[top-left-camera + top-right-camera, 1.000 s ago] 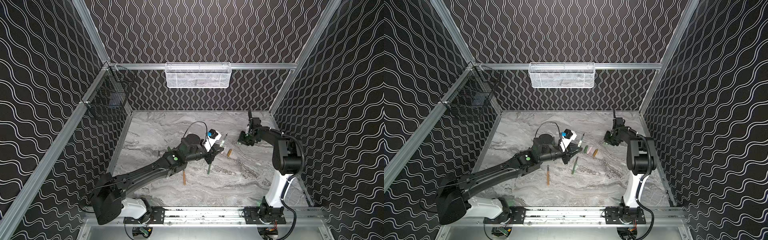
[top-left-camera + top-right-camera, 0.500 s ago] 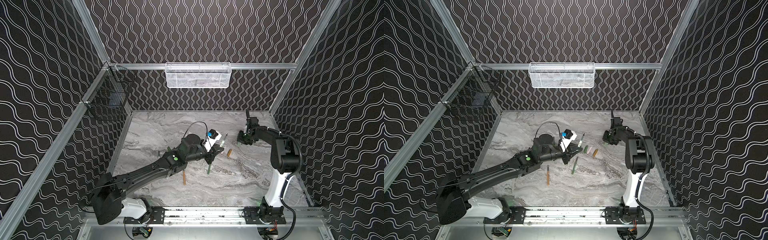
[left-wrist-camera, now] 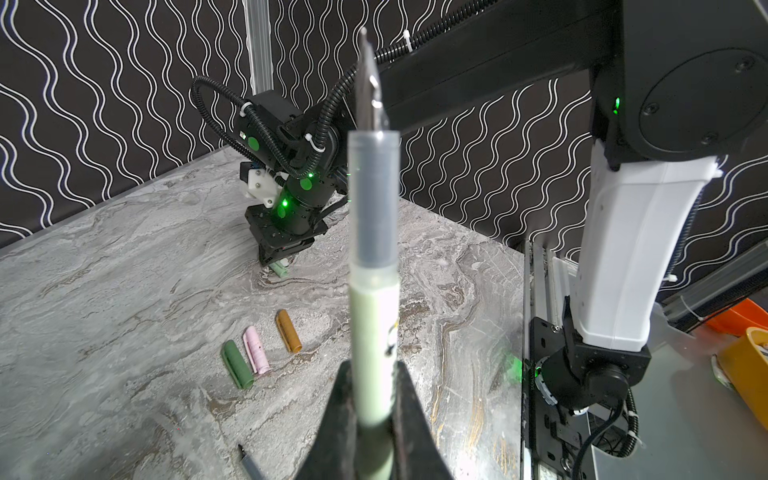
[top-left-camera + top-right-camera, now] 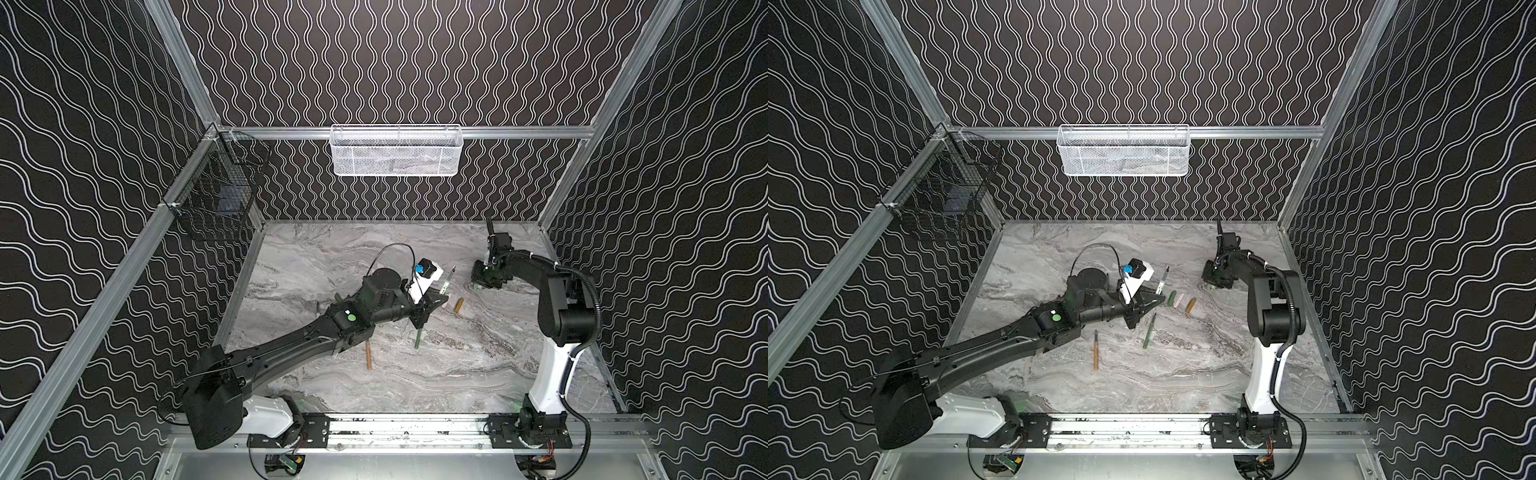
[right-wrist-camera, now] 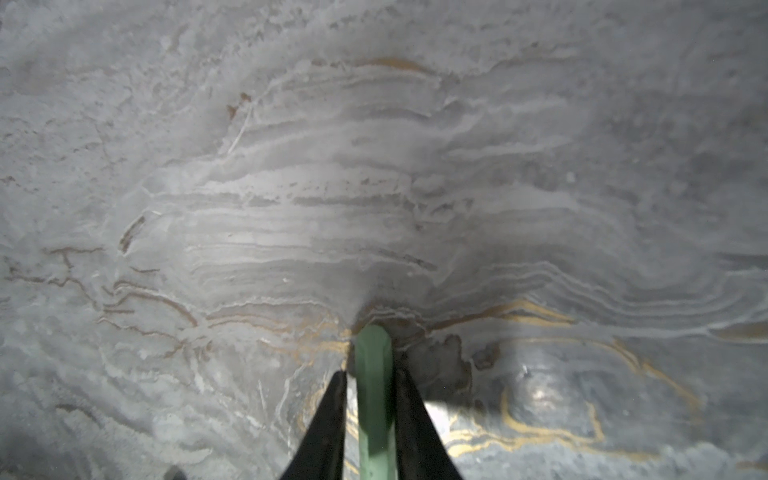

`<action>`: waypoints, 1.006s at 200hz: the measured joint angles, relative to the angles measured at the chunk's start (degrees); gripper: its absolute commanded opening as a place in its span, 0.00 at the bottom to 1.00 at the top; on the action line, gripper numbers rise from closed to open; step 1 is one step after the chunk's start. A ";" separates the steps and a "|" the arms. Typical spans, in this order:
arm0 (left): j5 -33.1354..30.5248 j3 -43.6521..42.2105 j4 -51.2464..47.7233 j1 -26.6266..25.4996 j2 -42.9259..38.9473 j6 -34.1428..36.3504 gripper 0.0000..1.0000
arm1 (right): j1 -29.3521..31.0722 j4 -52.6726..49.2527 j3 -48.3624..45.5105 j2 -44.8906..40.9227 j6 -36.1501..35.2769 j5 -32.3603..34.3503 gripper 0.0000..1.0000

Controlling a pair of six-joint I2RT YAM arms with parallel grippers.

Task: Insert the pens into the pen caps
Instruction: 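Lower the right gripper and close it on the light-green cap, then lift the light-green cap with the right gripper toward the held pen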

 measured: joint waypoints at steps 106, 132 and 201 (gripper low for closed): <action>-0.02 0.00 -0.04 -0.17 -0.63 0.02 0.00 | 0.46 0.04 0.79 0.52 -0.02 2.29 0.15; -0.22 0.00 -0.04 -0.22 -0.63 0.11 0.00 | 0.50 0.55 -2.73 -2.99 -0.04 2.34 0.13; -2.01 0.00 -0.07 -0.28 -0.72 0.46 0.00 | 6.86 16.22 -21.38 -28.70 -0.07 1.81 0.12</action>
